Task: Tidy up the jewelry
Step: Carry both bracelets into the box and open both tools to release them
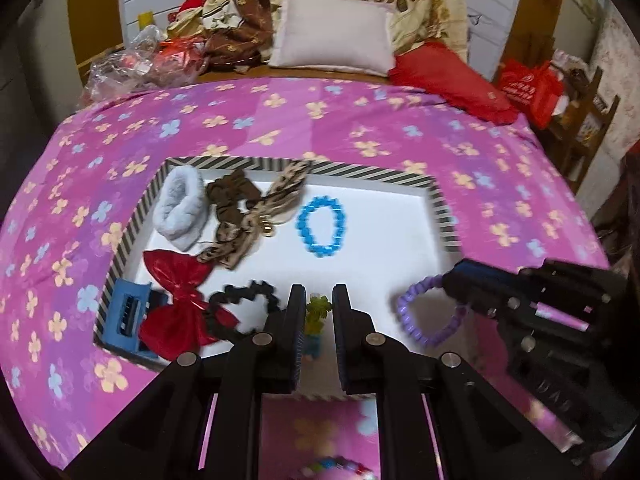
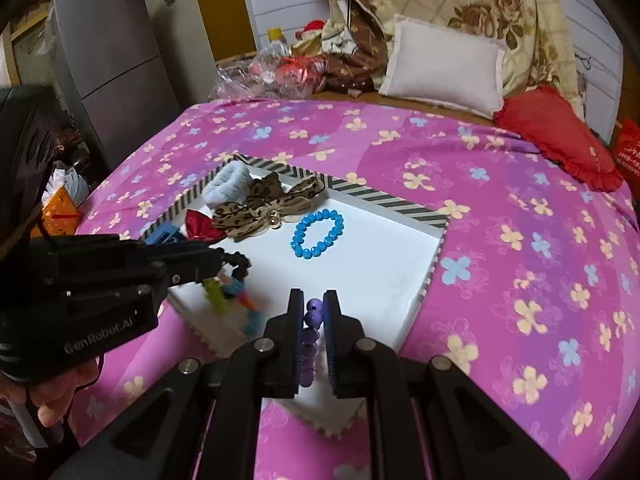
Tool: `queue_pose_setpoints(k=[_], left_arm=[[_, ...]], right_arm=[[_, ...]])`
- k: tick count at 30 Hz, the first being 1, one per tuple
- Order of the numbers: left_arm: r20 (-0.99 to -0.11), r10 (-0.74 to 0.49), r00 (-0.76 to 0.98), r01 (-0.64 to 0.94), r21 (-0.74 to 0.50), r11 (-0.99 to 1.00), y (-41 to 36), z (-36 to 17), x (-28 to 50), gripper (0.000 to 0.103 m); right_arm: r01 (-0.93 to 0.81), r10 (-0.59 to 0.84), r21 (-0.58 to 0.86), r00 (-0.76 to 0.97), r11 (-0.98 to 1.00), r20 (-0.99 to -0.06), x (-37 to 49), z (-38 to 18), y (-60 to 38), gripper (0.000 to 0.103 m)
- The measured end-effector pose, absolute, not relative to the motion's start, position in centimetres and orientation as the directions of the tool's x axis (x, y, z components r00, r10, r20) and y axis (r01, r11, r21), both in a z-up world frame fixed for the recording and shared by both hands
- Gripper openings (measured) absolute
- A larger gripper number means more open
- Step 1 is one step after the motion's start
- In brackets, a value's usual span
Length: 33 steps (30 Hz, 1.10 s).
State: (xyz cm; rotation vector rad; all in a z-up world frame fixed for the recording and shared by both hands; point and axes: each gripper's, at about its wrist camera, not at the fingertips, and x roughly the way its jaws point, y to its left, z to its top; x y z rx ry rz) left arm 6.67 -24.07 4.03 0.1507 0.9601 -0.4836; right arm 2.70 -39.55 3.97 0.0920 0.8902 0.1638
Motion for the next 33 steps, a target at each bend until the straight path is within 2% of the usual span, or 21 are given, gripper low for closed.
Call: queue_pose_setpoints(k=[15,25,30,33], left_arm=[[-0.848,-0.232,0.477,0.379,-0.039,0.924,-23.2,0.7,11.3,0.021],[-0.846,-0.214,0.489,0.371,-0.021,0.928,-23.4,-0.5,11.8,0.021],[-0.84,-0.232,0.491,0.356,-0.05,0.933,-23.0,-0.4,11.7,0.021],[-0.842,-0.247,0.479,0.349,-0.076,0.934,-22.6,-0.3,11.7,0.031]], right_arm=[[-0.052,0.055,0.032,0.547,0.998,-0.835,11.8,-1.1,-41.8,0.01],[0.014,0.026,0.04,0.545,0.999,-0.838,13.7,-2.8,-42.8,0.01],[0.031,0.041,0.07,0.553,0.997,-0.832,12.9,-2.5,-42.9,0.025],[0.026,0.06,0.09,0.559,0.996,-0.827,12.0,-1.9,-42.7,0.03]])
